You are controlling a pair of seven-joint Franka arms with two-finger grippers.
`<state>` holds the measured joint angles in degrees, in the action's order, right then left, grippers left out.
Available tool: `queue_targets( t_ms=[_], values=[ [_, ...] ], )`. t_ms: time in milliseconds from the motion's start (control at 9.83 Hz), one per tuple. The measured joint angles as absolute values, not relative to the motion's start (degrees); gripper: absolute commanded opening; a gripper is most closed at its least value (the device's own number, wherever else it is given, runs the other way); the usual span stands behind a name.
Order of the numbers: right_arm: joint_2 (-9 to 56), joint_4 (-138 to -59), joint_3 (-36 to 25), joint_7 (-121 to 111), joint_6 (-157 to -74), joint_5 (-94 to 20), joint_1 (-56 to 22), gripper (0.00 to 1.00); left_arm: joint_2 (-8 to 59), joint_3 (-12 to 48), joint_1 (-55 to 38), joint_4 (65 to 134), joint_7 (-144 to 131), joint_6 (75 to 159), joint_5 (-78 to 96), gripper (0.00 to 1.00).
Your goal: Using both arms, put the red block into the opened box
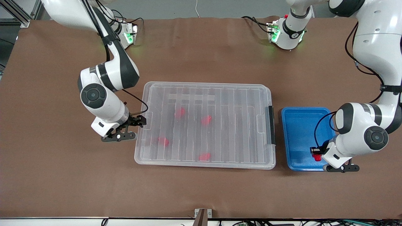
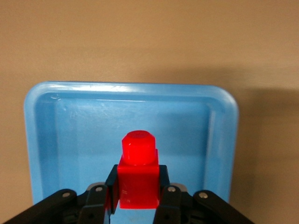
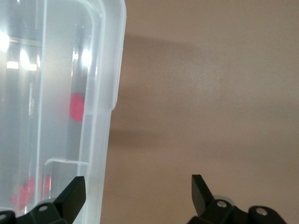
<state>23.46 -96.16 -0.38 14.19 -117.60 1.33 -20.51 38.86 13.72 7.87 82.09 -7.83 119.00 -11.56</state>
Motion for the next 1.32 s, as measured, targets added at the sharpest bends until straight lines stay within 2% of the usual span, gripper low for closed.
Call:
queue_targets(
  t_ms=[305, 610, 915, 1322],
  values=[
    [23.5, -96.2, -0.2, 14.2, -118.0, 0.9, -20.8, 1.0, 33.0, 14.7, 6.8, 81.8, -7.9, 113.8, -11.6, 0.0],
    [24.3, -96.6, -0.4, 14.0, -118.6, 1.6, -20.7, 1.0, 27.3, 18.9, 5.7, 81.6, -12.4, 108.6, -11.6, 0.0],
    [24.7, -96.5, -0.7, 12.7, -118.4, 2.2, -19.9, 1.0, 26.1, 25.9, 4.9, 81.7, -22.7, 107.8, -11.6, 0.0],
    [24.4, -96.4, -1.0, 8.9, -115.4, 2.3, -15.7, 1.0, 26.8, 28.4, 0.6, 82.7, -34.9, 107.8, -11.6, 0.0]
  ],
)
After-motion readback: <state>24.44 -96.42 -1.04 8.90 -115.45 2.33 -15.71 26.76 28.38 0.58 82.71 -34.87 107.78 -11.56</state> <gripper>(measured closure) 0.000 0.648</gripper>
